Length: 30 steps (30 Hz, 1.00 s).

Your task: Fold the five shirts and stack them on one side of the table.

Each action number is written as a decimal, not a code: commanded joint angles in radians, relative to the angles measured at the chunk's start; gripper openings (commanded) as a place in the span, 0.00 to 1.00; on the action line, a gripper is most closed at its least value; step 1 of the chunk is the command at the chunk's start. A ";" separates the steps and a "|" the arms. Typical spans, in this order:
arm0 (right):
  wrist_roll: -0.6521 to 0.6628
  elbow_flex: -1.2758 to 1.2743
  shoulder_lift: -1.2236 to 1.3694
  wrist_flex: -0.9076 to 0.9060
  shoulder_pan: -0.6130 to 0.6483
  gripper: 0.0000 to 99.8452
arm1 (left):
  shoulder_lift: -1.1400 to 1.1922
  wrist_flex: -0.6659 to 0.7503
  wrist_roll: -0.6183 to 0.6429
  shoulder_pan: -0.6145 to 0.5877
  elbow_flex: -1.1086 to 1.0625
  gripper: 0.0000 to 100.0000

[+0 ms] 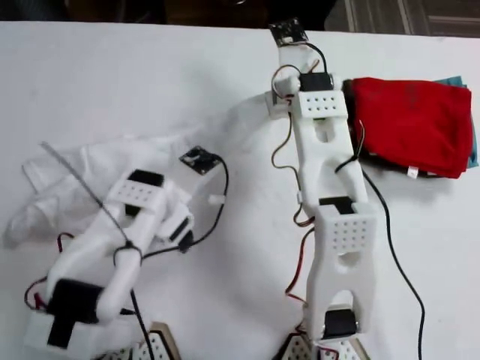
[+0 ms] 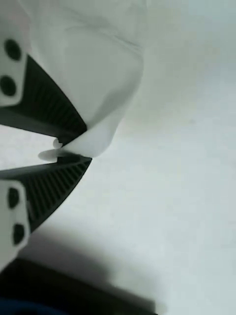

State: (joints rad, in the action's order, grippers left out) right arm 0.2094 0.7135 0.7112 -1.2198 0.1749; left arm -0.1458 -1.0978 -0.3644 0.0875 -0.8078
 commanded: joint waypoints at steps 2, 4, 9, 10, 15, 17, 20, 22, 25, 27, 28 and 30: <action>0.009 0.044 -0.016 0.015 -0.008 0.02 | 0.117 0.063 0.008 -0.049 0.010 0.22; 0.009 0.044 -0.016 0.015 -0.008 0.02 | 0.146 0.038 0.008 -0.054 0.045 0.22; 0.009 0.044 -0.016 0.015 -0.008 0.02 | 0.147 0.003 0.006 -0.044 0.085 0.14; 0.009 0.044 -0.016 0.015 -0.008 0.02 | 0.147 0.000 0.006 -0.044 0.093 0.08; 0.009 0.038 -0.013 0.015 -0.008 0.02 | 0.147 -0.078 0.008 -0.044 0.165 0.02; 0.008 0.037 -0.016 -0.001 -0.008 0.02 | 0.147 -0.130 0.008 -0.044 0.211 0.03; 0.002 0.066 -0.038 -0.056 -0.007 0.02 | 0.110 -0.222 0.008 -0.044 0.288 0.03; 0.002 0.081 -0.065 -0.101 -0.001 0.02 | 0.043 -0.296 0.008 -0.044 0.338 0.03; 0.002 0.087 -0.105 -0.137 0.004 0.02 | -0.089 -0.397 -0.008 -0.051 0.415 0.03; 0.002 0.087 -0.136 -0.148 0.002 0.02 | -0.173 -0.448 -0.064 -0.054 0.449 0.03; 0.002 0.087 -0.154 -0.160 -0.001 0.02 | -0.216 -0.470 -0.084 -0.055 0.463 0.03; 0.000 0.089 -0.205 -0.202 -0.007 0.02 | -0.302 -0.516 -0.104 -0.055 0.487 0.03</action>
State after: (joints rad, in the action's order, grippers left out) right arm 0.2094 0.7549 0.6437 -1.3748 0.1749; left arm -0.3053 -1.5489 -0.4335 0.0414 -0.3859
